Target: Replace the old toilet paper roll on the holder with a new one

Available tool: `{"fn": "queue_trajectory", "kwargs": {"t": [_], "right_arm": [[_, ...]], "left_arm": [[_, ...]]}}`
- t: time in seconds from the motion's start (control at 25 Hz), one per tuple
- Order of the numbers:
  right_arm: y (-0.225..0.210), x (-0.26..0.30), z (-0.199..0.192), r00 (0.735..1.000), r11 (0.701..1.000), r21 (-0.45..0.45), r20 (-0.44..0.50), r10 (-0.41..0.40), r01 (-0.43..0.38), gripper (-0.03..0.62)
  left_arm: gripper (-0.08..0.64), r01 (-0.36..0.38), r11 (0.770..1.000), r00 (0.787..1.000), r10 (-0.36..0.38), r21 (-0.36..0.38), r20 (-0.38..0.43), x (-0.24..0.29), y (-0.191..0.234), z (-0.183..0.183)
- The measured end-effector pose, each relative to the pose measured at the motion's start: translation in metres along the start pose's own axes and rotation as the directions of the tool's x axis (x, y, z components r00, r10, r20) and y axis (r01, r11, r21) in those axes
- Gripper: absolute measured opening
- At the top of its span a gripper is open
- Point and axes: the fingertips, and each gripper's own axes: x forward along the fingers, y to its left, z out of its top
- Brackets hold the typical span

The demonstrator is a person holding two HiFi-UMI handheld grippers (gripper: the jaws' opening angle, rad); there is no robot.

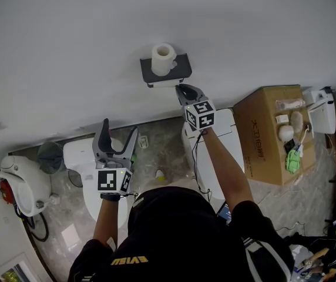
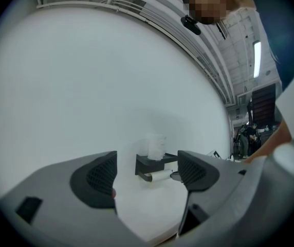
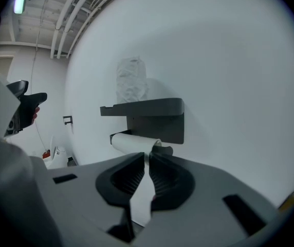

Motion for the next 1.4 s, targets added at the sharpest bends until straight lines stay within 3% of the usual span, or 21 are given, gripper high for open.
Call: {"fn": "queue_trajectory", "kwargs": {"t": [0.48, 1.4], "right_arm": [[0.002, -0.003, -0.002, 1.0, 1.0, -0.003, -0.014, 0.023, -0.023, 0.011], [-0.008, -0.016, 0.002, 1.0, 1.0, -0.018, -0.019, -0.023, 0.022, 0.008]], "left_arm": [[0.377, 0.011, 1.0, 1.0, -0.011, 0.01, 0.005, 0.001, -0.002, 0.003], [0.377, 0.021, 1.0, 1.0, -0.021, 0.015, 0.005, -0.009, -0.002, 0.004]]}}
